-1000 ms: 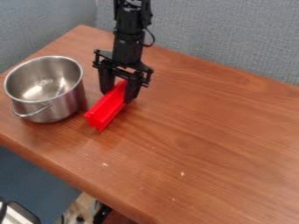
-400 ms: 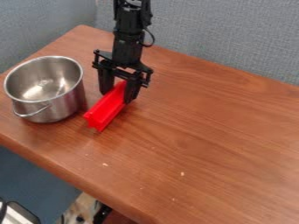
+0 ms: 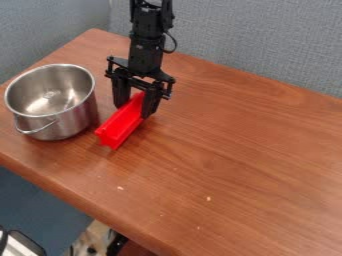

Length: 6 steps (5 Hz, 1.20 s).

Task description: Put the red object in the metal pot

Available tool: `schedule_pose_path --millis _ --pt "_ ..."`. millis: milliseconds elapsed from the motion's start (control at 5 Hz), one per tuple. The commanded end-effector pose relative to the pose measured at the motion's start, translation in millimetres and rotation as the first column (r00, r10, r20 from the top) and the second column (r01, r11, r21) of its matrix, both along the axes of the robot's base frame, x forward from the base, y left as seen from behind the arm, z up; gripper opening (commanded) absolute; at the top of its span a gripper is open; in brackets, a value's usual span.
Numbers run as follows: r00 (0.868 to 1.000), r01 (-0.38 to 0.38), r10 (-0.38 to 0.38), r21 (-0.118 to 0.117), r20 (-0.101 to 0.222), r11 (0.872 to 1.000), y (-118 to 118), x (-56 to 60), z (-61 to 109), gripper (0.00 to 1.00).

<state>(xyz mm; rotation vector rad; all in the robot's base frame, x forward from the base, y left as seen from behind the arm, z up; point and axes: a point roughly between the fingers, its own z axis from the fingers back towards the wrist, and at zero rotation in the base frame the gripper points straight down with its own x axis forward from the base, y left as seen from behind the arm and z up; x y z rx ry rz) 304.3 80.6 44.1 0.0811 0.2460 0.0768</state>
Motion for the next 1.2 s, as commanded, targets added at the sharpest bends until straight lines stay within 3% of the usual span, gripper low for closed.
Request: schedule_pose_path --millis 0,1000 --pt "0.997 0.0 -0.002 0.021 0.08 1.0 3.1 10.2 25.7 0.0" --pt "0.997 -0.01 0.009 0.017 0.077 1.0 4.0 8.1 34.2 0.0"
